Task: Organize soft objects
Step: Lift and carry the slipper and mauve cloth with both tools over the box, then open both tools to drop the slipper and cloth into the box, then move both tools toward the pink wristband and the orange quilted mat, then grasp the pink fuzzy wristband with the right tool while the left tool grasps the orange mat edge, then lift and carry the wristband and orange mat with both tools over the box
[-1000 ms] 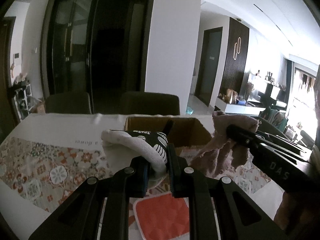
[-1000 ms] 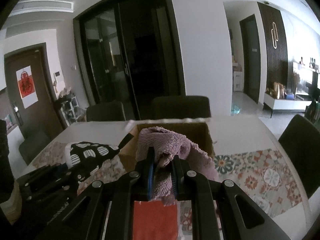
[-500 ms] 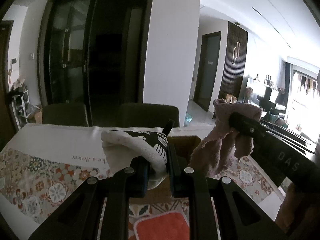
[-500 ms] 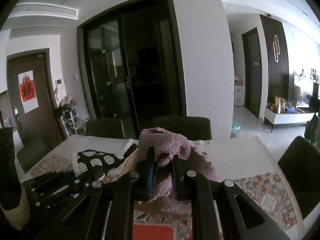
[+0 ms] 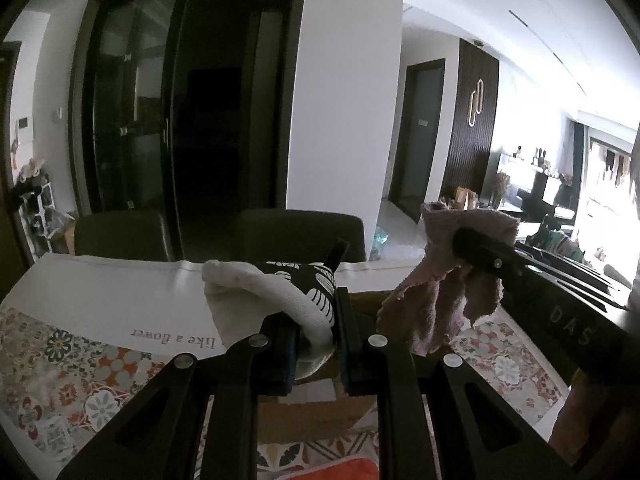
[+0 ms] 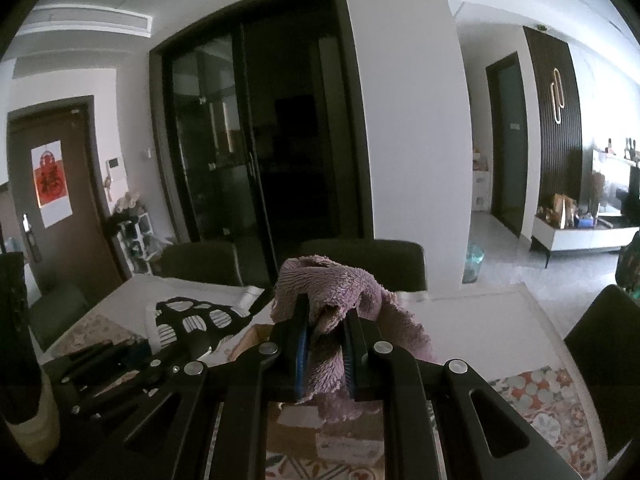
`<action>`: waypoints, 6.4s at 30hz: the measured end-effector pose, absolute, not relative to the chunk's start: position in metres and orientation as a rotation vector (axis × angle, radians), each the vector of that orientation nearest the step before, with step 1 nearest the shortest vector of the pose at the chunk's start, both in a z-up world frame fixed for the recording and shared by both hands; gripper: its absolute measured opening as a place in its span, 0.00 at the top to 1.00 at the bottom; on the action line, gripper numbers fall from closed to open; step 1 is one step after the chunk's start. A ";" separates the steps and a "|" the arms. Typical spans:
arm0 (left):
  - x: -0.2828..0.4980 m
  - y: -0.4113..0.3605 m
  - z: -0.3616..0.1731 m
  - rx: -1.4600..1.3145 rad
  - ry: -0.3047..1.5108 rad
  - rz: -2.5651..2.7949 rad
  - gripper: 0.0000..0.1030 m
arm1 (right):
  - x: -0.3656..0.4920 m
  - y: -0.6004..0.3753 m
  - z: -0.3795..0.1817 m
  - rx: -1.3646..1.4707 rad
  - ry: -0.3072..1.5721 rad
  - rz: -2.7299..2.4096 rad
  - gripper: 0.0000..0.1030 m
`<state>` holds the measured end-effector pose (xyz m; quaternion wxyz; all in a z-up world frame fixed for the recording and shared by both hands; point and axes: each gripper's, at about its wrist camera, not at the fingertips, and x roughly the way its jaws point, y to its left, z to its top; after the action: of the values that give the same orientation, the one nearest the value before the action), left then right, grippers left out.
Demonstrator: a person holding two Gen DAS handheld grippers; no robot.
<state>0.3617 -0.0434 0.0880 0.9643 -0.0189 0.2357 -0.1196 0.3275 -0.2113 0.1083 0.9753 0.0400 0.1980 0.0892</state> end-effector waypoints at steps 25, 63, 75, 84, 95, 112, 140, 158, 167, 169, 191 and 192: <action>0.428 -0.075 -0.006 0.055 0.737 -0.269 0.65 | 0.418 -0.232 -0.023 0.138 0.800 0.206 0.81; 0.276 -0.068 0.031 0.047 0.651 -0.177 0.41 | 0.274 -0.251 0.037 0.081 0.628 0.019 0.30; 0.249 -0.081 -0.008 0.085 0.709 -0.190 0.29 | 0.241 -0.260 -0.007 0.102 0.664 -0.011 0.26; 0.238 -0.090 -0.041 0.122 0.780 -0.214 0.27 | 0.220 -0.267 -0.044 0.097 0.709 -0.049 0.21; 0.231 -0.102 -0.068 0.143 0.835 -0.250 0.24 | 0.213 -0.279 -0.079 0.135 0.794 -0.049 0.21; 0.248 -0.121 -0.124 0.146 0.998 -0.333 0.17 | 0.245 -0.289 -0.130 0.129 0.921 -0.047 0.21; 0.261 -0.102 -0.135 0.049 0.972 -0.288 0.80 | 0.256 -0.281 -0.146 0.121 0.948 -0.040 0.70; 0.241 -0.075 -0.081 -0.013 0.837 -0.291 0.81 | 0.227 -0.250 -0.099 0.123 0.859 0.047 0.70; 0.223 -0.062 -0.051 -0.036 0.760 -0.285 0.82 | 0.210 -0.236 -0.069 0.108 0.798 0.076 0.70; 0.217 -0.060 -0.043 -0.038 0.740 -0.282 0.83 | 0.205 -0.233 -0.062 0.105 0.784 0.080 0.70; 0.190 -0.036 0.039 -0.047 0.525 -0.267 0.83 | 0.181 -0.213 0.013 0.103 0.613 0.161 0.70; 0.190 -0.035 0.042 -0.046 0.520 -0.267 0.83 | 0.181 -0.213 0.016 0.104 0.607 0.165 0.70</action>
<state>0.1903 -0.0348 0.0416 0.9574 -0.0225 0.2561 -0.1318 0.1807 -0.2125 0.0157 0.9497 0.0512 0.2982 0.0810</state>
